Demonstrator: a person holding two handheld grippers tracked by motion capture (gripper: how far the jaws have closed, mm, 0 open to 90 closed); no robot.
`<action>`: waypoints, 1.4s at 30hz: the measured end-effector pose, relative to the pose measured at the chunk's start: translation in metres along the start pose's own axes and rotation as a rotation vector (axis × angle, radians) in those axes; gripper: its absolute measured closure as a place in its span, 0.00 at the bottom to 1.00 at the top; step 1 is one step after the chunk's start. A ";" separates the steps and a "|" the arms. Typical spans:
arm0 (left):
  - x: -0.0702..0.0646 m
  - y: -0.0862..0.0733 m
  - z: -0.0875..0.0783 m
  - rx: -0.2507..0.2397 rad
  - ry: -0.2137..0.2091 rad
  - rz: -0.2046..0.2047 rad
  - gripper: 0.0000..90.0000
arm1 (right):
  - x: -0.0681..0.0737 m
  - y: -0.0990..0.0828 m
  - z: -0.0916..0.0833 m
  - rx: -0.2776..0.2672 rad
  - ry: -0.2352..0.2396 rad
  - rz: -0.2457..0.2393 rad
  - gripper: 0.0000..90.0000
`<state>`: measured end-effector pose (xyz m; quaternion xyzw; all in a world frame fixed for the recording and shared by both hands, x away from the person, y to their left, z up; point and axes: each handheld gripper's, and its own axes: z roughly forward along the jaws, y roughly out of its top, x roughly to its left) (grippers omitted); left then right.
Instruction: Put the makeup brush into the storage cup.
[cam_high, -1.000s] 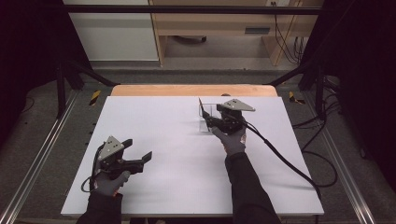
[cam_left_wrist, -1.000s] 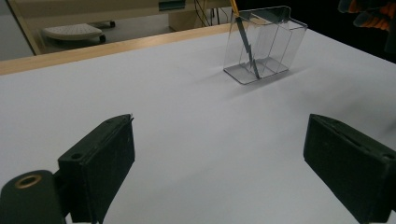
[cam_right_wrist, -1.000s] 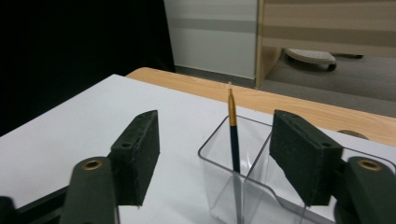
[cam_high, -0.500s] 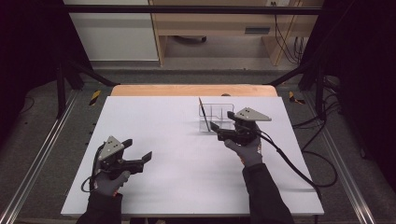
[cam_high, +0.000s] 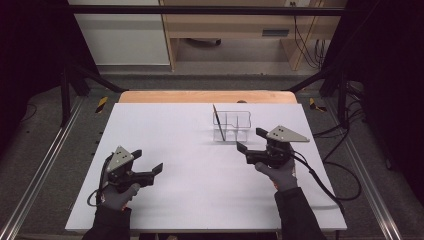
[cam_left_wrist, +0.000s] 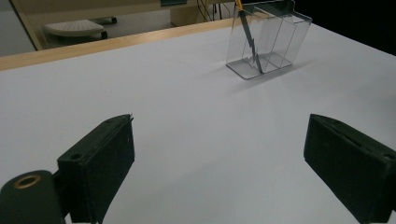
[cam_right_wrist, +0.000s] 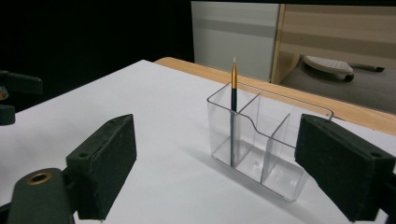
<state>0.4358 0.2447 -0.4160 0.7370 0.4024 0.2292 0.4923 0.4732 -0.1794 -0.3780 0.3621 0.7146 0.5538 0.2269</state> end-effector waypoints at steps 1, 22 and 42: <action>0.000 0.000 0.000 -0.001 0.001 -0.001 0.09 | 0.000 -0.002 -0.003 -0.001 -0.004 -0.003 0.14; 0.003 -0.003 -0.001 0.018 0.014 0.002 0.08 | -0.012 -0.044 -0.042 0.018 -0.033 0.012 0.09; 0.004 -0.009 -0.001 0.034 0.016 0.002 0.08 | -0.019 -0.056 -0.055 0.046 -0.087 0.010 0.09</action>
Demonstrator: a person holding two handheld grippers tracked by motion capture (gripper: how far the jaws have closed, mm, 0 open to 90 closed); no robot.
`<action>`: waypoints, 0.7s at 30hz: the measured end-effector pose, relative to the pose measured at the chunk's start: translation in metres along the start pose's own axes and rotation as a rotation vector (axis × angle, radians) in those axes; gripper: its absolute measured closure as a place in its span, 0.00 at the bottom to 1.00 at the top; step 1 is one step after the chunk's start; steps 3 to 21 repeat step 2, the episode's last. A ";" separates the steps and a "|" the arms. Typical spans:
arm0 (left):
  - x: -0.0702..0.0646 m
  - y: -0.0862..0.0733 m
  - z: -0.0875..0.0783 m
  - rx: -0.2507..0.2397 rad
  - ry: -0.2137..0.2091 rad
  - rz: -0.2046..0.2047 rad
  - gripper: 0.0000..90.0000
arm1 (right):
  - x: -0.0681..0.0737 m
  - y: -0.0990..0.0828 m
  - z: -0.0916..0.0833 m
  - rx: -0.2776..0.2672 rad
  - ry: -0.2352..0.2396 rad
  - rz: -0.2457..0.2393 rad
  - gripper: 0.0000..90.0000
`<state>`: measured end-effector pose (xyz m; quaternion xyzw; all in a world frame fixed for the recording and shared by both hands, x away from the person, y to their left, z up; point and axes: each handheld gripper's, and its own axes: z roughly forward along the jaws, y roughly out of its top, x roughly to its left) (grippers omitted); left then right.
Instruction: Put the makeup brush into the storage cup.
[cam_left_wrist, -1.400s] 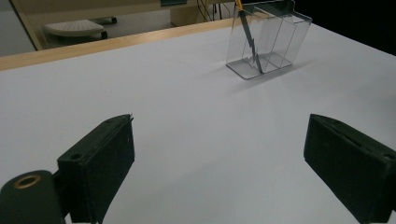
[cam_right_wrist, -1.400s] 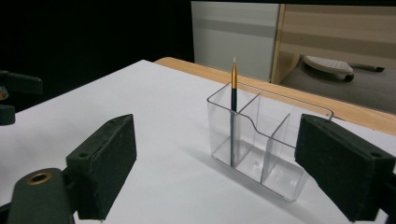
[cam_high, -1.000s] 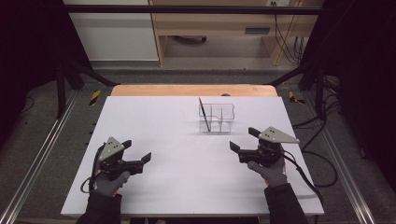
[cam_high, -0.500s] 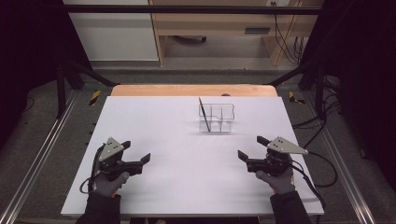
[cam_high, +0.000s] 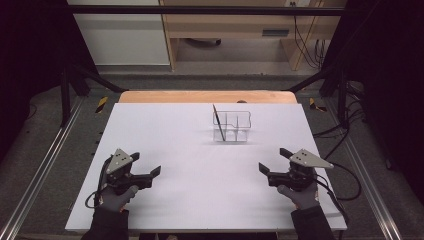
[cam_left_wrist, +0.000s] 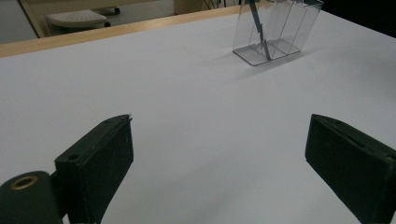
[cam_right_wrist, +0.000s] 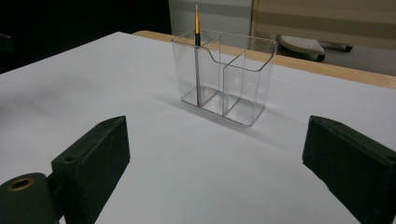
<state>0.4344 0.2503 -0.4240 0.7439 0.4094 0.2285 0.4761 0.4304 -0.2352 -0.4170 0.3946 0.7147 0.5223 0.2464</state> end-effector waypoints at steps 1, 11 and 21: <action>0.000 0.000 0.000 0.000 0.000 0.000 0.08 | 0.000 0.000 0.000 0.001 -0.001 0.002 0.09; 0.000 0.000 0.000 0.000 0.000 0.000 0.08 | -0.001 0.000 -0.001 0.000 -0.003 0.002 0.09; 0.000 0.000 0.000 0.000 0.000 0.000 0.08 | -0.001 0.000 -0.001 0.000 -0.003 0.002 0.09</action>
